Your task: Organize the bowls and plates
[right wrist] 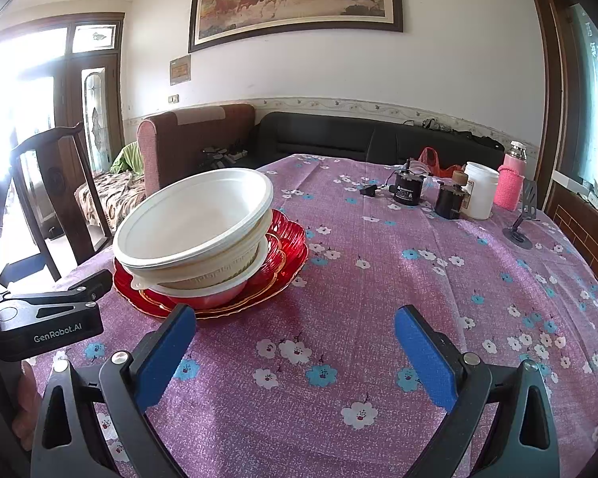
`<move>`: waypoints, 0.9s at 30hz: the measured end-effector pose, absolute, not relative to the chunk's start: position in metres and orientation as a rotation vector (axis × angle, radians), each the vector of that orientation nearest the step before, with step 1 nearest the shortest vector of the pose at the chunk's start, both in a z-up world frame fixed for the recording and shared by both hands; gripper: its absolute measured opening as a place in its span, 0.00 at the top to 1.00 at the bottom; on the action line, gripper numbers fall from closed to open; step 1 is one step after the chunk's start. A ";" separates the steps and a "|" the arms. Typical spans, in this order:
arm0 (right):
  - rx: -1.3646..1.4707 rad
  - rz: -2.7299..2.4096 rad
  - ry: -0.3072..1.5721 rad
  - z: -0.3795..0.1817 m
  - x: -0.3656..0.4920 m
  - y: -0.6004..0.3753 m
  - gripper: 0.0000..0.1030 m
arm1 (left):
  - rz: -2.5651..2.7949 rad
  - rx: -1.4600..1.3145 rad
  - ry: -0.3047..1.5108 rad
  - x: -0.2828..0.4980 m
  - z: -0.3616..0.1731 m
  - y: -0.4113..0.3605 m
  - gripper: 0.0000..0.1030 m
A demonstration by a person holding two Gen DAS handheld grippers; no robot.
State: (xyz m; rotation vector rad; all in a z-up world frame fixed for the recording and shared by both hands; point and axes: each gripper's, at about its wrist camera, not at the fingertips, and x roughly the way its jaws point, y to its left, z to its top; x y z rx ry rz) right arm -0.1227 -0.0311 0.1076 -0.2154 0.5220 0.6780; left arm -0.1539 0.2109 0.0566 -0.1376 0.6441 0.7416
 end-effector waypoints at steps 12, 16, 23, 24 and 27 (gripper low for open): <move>-0.217 0.679 0.521 0.107 -0.123 -0.030 0.01 | 0.741 -0.136 0.651 -0.154 0.055 0.212 0.00; -0.219 0.680 0.520 0.108 -0.123 -0.030 0.01 | 0.740 -0.137 0.654 -0.153 0.054 0.212 0.00; -0.220 0.680 0.520 0.108 -0.123 -0.030 0.01 | 0.739 -0.138 0.658 -0.153 0.054 0.213 0.00; -0.220 0.680 0.520 0.108 -0.123 -0.030 0.01 | 0.738 -0.138 0.659 -0.152 0.054 0.214 0.00; -0.219 0.680 0.520 0.108 -0.124 -0.030 0.01 | 0.738 -0.138 0.660 -0.152 0.053 0.214 0.00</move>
